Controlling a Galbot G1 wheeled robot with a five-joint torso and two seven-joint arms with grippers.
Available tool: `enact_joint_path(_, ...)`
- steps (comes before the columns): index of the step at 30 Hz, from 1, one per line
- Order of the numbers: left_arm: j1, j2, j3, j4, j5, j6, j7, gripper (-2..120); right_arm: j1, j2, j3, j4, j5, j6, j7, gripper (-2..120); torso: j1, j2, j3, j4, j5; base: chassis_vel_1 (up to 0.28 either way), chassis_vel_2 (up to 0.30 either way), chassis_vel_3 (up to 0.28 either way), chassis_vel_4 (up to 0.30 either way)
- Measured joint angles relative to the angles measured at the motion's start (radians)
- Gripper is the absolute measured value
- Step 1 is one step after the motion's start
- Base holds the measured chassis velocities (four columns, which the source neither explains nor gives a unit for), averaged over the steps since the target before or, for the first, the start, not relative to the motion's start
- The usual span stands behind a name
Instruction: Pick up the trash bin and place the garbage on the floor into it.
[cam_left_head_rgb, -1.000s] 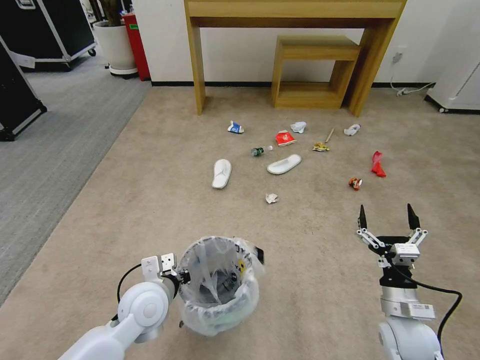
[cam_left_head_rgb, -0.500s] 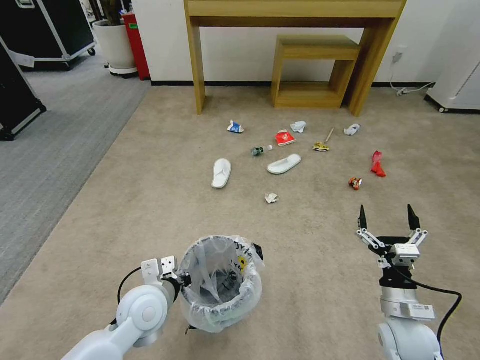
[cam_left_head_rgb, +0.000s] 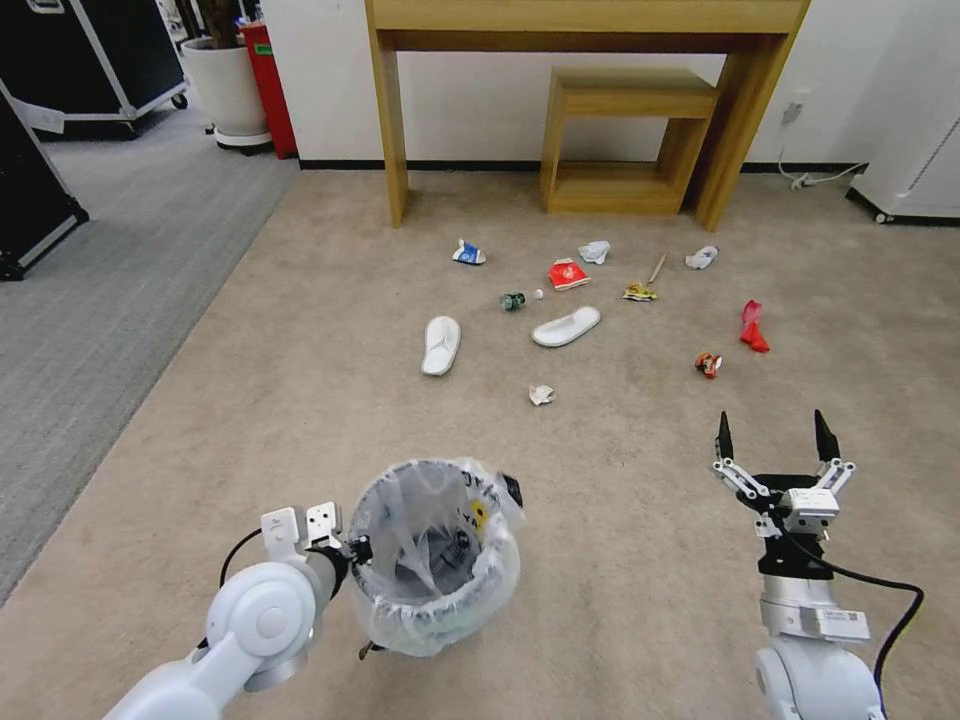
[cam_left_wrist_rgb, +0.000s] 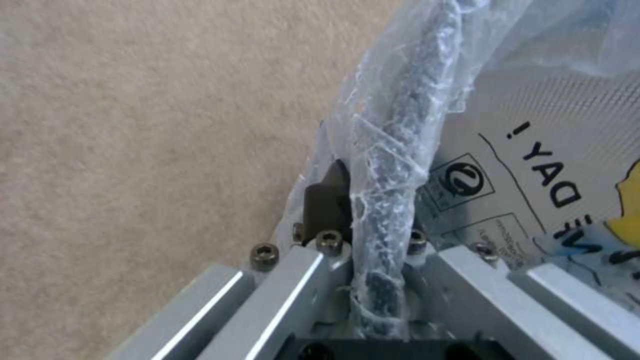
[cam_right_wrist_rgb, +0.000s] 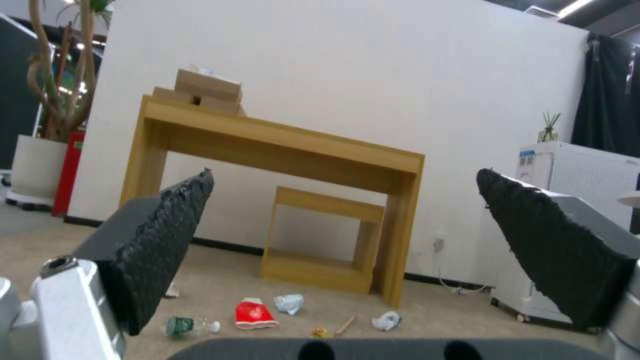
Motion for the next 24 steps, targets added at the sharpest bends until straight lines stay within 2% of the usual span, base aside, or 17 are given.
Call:
enact_joint_path(6,0.016,0.026,-0.059,-0.038,-0.009,-0.008,-0.008,0,-0.002,0.011,-0.001,0.001,-0.006,0.003,-0.002,100,0.0,0.0,0.0,0.0001,0.0001,0.0,0.0,0.0,0.0)
enact_joint_path(15,0.025,0.022,-0.114,-0.088,-0.039,-0.01,-0.021,0,-0.007,0.021,-0.004,0.009,-0.011,0.006,-0.003,100,0.0,0.0,0.0,0.0,0.0001,0.0,0.0,0.0,0.0)
enact_joint_path(20,0.046,0.045,-0.169,-0.122,-0.036,0.034,-0.038,0,-0.005,0.025,-0.004,0.018,-0.014,0.005,-0.004,100,0.0,0.0,0.0,0.0001,0.0001,0.0,0.0,0.0,0.0)
enact_joint_path(23,0.055,0.05,-0.201,-0.156,-0.096,0.08,-0.093,0,-0.002,0.03,-0.001,0.019,-0.023,0.001,-0.004,100,0.0,0.0,0.0,0.0002,0.0001,0.0,0.0,0.0,0.0)
enact_joint_path(24,0.055,0.05,-0.201,-0.156,-0.096,0.08,-0.093,0,-0.002,0.03,-0.001,0.019,-0.023,0.001,-0.004,100,0.0,0.0,0.0,0.0002,0.0001,0.0,0.0,0.0,0.0)
